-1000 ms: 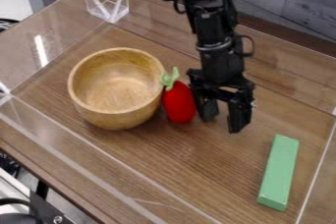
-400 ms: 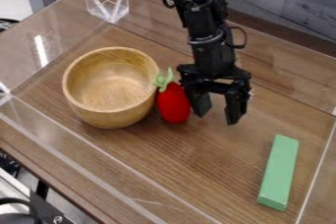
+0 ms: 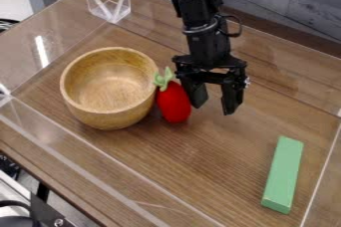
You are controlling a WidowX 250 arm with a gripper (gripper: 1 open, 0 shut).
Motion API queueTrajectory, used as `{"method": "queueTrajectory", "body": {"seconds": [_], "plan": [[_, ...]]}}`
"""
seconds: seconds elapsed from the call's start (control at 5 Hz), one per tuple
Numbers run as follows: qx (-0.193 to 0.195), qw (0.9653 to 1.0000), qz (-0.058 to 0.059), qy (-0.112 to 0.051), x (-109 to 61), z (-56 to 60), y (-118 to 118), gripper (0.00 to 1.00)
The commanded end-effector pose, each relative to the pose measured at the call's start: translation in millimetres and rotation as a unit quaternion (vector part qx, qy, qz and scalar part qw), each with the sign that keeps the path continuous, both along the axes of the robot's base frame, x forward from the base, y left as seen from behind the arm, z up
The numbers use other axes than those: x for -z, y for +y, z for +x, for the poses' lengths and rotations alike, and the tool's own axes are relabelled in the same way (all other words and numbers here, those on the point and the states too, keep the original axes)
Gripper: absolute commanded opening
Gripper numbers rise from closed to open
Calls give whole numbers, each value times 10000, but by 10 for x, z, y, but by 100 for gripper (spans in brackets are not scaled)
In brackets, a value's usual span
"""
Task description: Move the red fruit to the right
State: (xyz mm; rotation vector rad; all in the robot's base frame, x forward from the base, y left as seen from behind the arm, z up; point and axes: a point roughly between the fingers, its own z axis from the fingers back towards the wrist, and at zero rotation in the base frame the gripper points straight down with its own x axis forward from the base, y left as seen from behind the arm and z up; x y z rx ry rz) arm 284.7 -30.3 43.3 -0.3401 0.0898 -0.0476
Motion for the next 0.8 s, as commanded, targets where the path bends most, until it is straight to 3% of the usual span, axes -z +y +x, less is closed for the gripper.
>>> {"method": "queueTrajectory", "body": {"seconds": [0.0, 0.2, 0.4, 0.6], "plan": [[-12, 9990, 18, -439, -363, 93, -60, 100], [-16, 9978, 5, -656, -619, 112, -144, 100], [149, 9963, 43, -844, -764, 77, -42, 100], [312, 9943, 153, -1005, -828, 22, 76, 100]]}}
